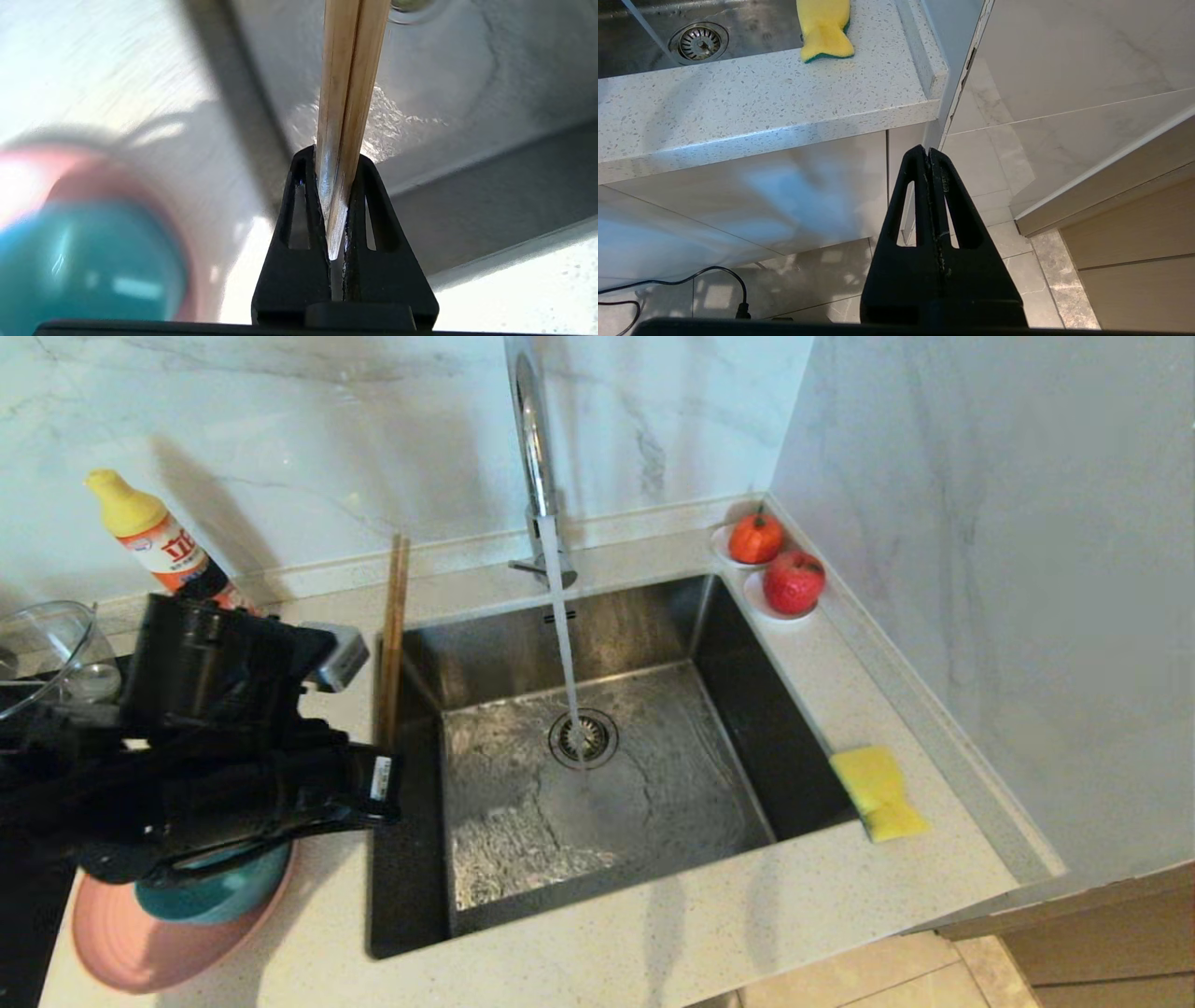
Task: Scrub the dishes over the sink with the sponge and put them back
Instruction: Place the chopsticks on the glass basin
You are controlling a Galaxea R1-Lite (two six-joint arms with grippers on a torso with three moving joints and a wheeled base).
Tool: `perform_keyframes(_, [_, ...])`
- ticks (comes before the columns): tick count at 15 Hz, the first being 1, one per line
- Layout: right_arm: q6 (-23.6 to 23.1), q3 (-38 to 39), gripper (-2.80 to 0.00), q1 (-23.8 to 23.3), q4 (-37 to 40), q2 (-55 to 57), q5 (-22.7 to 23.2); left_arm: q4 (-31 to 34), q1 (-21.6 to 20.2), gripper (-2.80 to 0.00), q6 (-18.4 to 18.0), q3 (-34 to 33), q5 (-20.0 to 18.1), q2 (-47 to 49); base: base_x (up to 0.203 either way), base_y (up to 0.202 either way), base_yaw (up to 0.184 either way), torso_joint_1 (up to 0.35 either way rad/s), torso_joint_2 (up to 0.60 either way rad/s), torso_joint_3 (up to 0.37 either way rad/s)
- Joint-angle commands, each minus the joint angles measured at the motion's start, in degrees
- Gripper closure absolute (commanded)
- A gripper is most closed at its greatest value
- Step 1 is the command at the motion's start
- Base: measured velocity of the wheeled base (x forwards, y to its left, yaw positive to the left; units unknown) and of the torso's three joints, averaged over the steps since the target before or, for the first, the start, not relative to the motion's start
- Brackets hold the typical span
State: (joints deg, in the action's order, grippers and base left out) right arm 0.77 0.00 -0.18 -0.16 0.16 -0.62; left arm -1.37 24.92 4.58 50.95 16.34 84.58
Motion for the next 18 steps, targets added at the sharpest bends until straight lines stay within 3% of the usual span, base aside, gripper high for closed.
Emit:
perform_keyframes(1, [0.0,0.0,0.00,0.0,0.0,0.0,0.0,-3.1,0.0,0.00,4.4,-5.0,1.4,-6.2,0.000,0.000,0.000,0.000,0.00,0.000])
perform_keyframes(5, [0.0,0.0,0.00,0.0,0.0,0.0,0.0,-24.6,-1.9,0.00,9.4,-13.5,1.9,-1.9,0.000,0.000,0.000,0.000,0.00,0.000])
perform_keyframes(6, [0.0,0.0,0.00,0.0,0.0,0.0,0.0,-27.7,-2.2,0.00,9.6,-14.6,3.6,-1.5,0.000,0.000,0.000,0.000,0.00,0.000])
perform_keyframes(9, [0.0,0.0,0.00,0.0,0.0,0.0,0.0,-28.3,-2.2,0.00,8.8,-13.2,8.7,-5.8,0.000,0.000,0.000,0.000,0.00,0.000])
perform_keyframes(12, [0.0,0.0,0.00,0.0,0.0,0.0,0.0,-27.9,-2.2,0.00,4.3,-10.8,14.6,-12.8,0.000,0.000,0.000,0.000,0.00,0.000])
perform_keyframes(16, [0.0,0.0,0.00,0.0,0.0,0.0,0.0,-27.8,-3.8,0.00,-4.6,-4.9,16.5,-18.6,0.000,0.000,0.000,0.000,0.00,0.000])
perform_keyframes(18, [0.0,0.0,0.00,0.0,0.0,0.0,0.0,-27.8,-4.1,0.00,-5.3,-4.6,16.5,-18.8,0.000,0.000,0.000,0.000,0.00,0.000])
